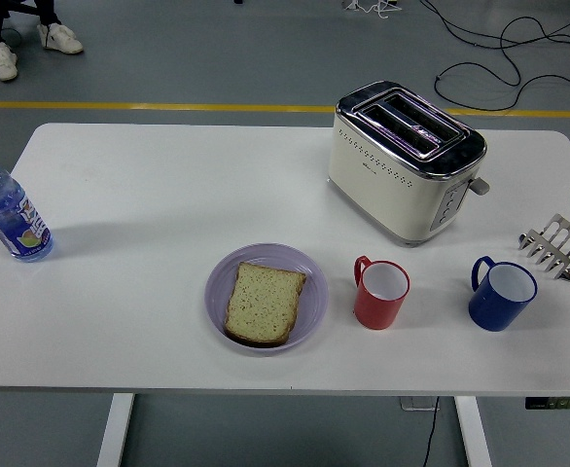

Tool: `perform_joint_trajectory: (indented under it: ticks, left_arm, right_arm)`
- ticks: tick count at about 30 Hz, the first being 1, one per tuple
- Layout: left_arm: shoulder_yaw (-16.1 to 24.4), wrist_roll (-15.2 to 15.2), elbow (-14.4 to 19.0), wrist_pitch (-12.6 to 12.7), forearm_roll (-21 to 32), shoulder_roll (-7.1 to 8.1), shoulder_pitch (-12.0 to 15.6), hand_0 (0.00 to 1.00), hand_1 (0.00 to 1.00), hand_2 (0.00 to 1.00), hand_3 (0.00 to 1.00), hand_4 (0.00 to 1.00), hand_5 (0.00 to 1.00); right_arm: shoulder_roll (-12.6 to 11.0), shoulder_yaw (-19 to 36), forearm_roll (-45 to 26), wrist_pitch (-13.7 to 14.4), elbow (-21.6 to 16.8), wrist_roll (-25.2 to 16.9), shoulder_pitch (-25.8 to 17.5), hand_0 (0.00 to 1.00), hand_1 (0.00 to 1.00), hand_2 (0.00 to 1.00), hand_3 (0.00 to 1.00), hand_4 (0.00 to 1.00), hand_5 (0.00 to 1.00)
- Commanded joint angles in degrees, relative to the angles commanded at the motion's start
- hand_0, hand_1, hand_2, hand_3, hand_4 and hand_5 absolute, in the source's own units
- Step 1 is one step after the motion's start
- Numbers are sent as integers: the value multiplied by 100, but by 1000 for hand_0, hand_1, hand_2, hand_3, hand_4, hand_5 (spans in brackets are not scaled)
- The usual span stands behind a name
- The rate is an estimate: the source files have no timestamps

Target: Pick up the cup,pour liquid into bread,place the cup on the desk

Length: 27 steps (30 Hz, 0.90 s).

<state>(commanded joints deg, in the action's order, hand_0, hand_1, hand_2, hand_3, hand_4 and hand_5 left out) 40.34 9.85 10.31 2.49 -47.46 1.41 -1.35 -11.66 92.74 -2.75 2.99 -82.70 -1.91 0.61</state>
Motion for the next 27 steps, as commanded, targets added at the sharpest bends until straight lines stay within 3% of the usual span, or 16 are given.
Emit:
perform_joint_trajectory:
  ticks: [27]
  left_arm:
    - [62, 22, 0, -9, -89, 2, -9, 662, 705, 728, 629, 378, 936]
  right_arm:
    - [93, 307, -59, 50, 127, -15, -19, 633, 574, 626, 596, 469, 45]
